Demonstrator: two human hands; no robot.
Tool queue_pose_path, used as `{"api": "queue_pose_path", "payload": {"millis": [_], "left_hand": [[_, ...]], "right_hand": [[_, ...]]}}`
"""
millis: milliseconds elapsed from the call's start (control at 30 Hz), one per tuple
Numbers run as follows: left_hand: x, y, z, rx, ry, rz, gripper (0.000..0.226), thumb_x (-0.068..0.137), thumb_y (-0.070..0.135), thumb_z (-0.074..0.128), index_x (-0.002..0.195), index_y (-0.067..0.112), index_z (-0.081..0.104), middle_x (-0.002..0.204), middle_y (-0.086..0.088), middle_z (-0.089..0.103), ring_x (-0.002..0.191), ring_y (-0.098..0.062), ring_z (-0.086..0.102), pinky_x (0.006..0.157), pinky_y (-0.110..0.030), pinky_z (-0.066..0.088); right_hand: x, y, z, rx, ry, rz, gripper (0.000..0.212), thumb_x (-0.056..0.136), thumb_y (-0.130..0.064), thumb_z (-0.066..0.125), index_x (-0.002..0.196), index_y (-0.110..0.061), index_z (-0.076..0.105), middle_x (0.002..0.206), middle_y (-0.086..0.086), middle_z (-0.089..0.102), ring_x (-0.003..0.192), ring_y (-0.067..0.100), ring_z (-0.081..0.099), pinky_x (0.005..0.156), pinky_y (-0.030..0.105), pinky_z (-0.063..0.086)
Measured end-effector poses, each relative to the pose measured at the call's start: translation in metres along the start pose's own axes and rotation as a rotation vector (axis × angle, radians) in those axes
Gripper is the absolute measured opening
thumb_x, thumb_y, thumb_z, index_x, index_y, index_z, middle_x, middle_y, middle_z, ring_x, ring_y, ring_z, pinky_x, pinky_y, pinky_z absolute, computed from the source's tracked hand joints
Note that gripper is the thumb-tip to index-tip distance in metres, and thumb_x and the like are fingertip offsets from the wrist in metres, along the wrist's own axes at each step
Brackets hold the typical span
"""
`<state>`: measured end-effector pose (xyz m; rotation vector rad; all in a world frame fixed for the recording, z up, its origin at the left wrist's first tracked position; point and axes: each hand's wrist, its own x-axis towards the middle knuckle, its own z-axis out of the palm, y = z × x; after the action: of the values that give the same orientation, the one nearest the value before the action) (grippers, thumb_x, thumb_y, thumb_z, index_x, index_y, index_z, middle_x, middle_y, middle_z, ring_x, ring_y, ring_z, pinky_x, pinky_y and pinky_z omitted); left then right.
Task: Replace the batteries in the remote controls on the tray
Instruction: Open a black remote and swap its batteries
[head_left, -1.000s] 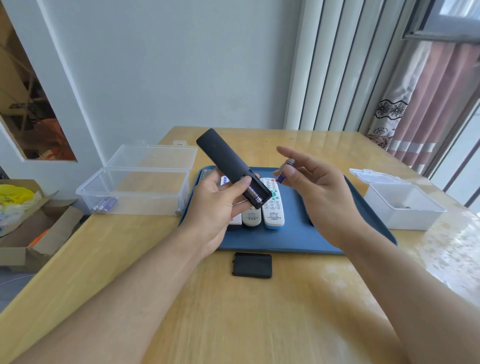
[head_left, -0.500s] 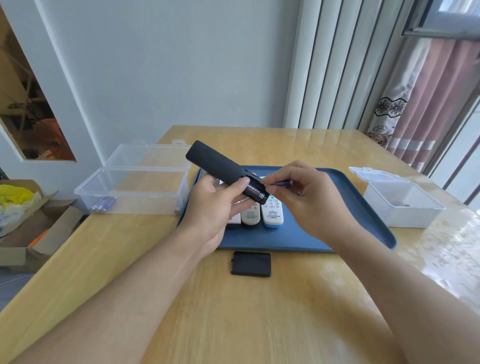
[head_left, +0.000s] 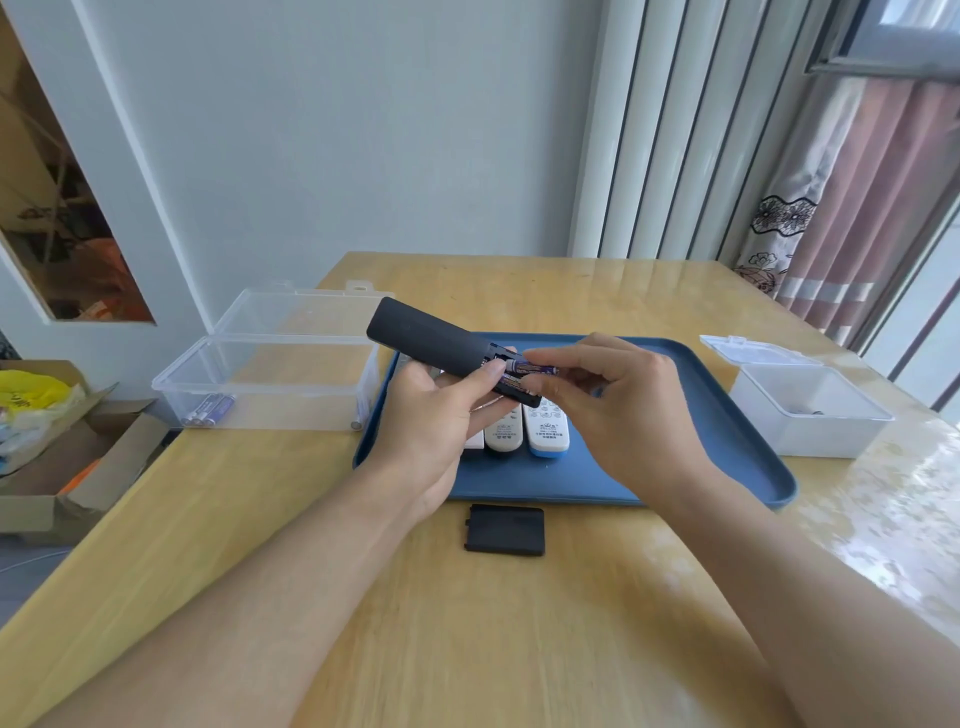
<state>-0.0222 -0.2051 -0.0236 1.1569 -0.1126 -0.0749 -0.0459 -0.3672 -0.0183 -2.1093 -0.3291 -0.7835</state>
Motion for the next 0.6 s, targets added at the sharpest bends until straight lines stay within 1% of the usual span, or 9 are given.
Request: {"api": "queue_pose_path", "payload": {"millis": [67, 133, 233, 300, 433, 533, 600], "left_hand": [[0.0023, 0.0008, -0.0016, -0.009, 0.034, 0.006, 0.019, 0.095, -0.002, 0.064, 0.113, -0.004, 0.061, 0.112, -0.021, 0.073, 0.102, -0.033, 0.074, 0.093, -0.045, 0.060], [0.0032, 0.0010, -0.0028, -0.001, 0.038, 0.003, 0.018, 0.095, -0.002, 0.065, 0.112, -0.003, 0.061, 0.112, -0.021, 0.073, 0.104, -0.034, 0.073, 0.093, -0.046, 0.059], [0.0034, 0.0000, -0.0028, 0.016, 0.031, 0.008, 0.019, 0.094, -0.001, 0.066, 0.111, -0.006, 0.061, 0.103, -0.017, 0.074, 0.105, -0.034, 0.073, 0.093, -0.047, 0.059], [0.0028, -0.0005, -0.0022, 0.022, 0.034, 0.010, 0.025, 0.094, -0.002, 0.066, 0.116, -0.011, 0.059, 0.105, -0.018, 0.075, 0.104, -0.034, 0.073, 0.093, -0.047, 0.059], [0.0011, -0.0015, -0.0016, 0.057, 0.027, 0.003, 0.030, 0.092, 0.000, 0.069, 0.119, -0.010, 0.060, 0.108, -0.018, 0.075, 0.102, -0.032, 0.074, 0.088, -0.042, 0.062], [0.0011, 0.0003, -0.0026, 0.065, 0.026, -0.011, 0.032, 0.092, 0.002, 0.069, 0.120, -0.009, 0.059, 0.112, -0.020, 0.074, 0.102, -0.031, 0.074, 0.082, -0.038, 0.063], [0.0025, 0.0025, -0.0046, 0.072, 0.011, -0.024, 0.027, 0.093, 0.002, 0.068, 0.117, -0.008, 0.060, 0.110, -0.018, 0.075, 0.098, -0.029, 0.075, 0.078, -0.035, 0.063]], "right_hand": [[0.0000, 0.0024, 0.0002, -0.065, -0.043, -0.042, 0.024, 0.089, -0.012, 0.074, 0.109, -0.026, 0.078, 0.077, -0.007, 0.062, 0.068, 0.008, 0.056, 0.064, 0.008, 0.039], [-0.0005, 0.0034, -0.0002, -0.097, -0.065, -0.050, 0.024, 0.092, -0.012, 0.071, 0.112, -0.023, 0.077, 0.077, -0.008, 0.063, 0.069, 0.007, 0.056, 0.064, 0.008, 0.039], [-0.0018, 0.0016, -0.0017, -0.050, -0.087, 0.009, 0.014, 0.091, -0.012, 0.072, 0.101, -0.022, 0.075, 0.078, -0.006, 0.070, 0.070, 0.011, 0.060, 0.062, 0.010, 0.042], [-0.0021, 0.0001, -0.0023, -0.015, -0.089, 0.031, 0.006, 0.091, -0.014, 0.073, 0.092, -0.020, 0.071, 0.074, -0.007, 0.070, 0.068, 0.014, 0.059, 0.060, 0.010, 0.041], [-0.0024, -0.0013, -0.0016, 0.003, -0.086, 0.026, 0.003, 0.088, -0.017, 0.076, 0.089, -0.018, 0.073, 0.072, -0.010, 0.069, 0.066, 0.011, 0.059, 0.059, 0.010, 0.041], [-0.0020, 0.0027, -0.0004, -0.024, -0.090, 0.014, 0.010, 0.081, -0.020, 0.083, 0.090, -0.019, 0.079, 0.071, -0.011, 0.063, 0.064, 0.007, 0.055, 0.060, 0.012, 0.039], [-0.0014, 0.0058, -0.0015, 0.002, -0.093, 0.039, 0.018, 0.073, -0.028, 0.087, 0.089, -0.025, 0.081, 0.071, -0.008, 0.061, 0.062, 0.007, 0.052, 0.060, 0.013, 0.038]]}}
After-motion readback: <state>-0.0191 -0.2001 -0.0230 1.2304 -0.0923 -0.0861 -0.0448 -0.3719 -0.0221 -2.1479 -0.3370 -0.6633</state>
